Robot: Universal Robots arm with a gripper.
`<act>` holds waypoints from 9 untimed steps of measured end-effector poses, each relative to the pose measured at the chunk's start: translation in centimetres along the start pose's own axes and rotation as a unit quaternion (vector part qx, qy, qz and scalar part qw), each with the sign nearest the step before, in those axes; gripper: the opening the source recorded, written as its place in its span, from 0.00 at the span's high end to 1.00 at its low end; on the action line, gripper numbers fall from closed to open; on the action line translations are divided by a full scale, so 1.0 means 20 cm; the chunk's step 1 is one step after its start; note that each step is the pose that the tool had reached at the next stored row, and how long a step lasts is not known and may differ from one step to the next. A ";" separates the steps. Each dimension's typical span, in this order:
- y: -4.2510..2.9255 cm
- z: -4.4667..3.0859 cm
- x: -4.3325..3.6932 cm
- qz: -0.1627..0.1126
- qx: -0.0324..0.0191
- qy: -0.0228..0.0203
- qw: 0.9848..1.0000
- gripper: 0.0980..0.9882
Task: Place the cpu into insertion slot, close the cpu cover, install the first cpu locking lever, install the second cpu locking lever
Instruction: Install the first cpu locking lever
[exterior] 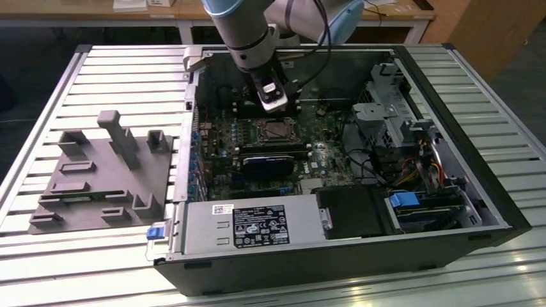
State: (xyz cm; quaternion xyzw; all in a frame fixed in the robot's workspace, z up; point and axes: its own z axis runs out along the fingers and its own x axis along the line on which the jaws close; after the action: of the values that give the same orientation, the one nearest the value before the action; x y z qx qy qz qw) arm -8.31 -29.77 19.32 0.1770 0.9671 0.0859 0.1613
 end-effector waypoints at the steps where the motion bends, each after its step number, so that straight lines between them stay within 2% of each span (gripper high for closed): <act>1: 0.002 -0.009 -0.003 0.000 0.000 0.000 1.000 1.00; 9: 0.026 -0.108 -0.032 0.000 0.000 0.000 1.000 1.00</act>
State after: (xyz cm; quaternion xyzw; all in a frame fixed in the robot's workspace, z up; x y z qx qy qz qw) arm -8.31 -29.77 21.63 0.1771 0.9671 0.0864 0.1612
